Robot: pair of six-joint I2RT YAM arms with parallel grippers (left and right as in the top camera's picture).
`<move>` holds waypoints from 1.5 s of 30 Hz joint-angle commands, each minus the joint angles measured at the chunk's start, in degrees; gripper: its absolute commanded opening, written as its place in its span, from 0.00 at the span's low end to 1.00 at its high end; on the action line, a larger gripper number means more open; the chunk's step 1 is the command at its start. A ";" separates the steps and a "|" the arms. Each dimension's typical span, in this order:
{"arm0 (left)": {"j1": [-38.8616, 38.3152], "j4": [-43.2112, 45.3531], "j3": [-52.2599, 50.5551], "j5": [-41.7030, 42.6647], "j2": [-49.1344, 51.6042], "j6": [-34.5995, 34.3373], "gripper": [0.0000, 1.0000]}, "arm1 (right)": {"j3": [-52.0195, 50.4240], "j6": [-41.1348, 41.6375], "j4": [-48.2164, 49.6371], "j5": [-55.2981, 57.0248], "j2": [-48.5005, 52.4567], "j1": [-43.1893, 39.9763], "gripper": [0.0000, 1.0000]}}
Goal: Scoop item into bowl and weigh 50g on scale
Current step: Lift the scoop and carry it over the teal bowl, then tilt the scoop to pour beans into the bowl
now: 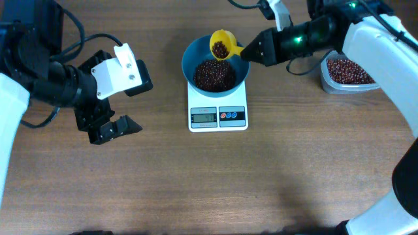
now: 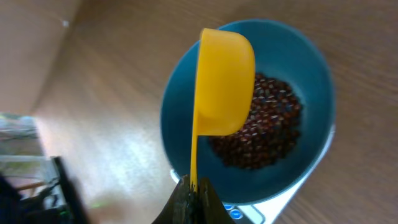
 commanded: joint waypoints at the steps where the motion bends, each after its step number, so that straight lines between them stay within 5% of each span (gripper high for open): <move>1: 0.39 -0.07 -0.26 0.17 -0.24 0.92 0.99 | 1.64 -1.86 -0.31 10.36 -1.18 2.29 0.04; 45: 0.39 -0.07 -0.26 0.17 -0.24 0.92 0.99 | 11.17 -1.79 -11.91 14.01 -1.57 5.79 0.04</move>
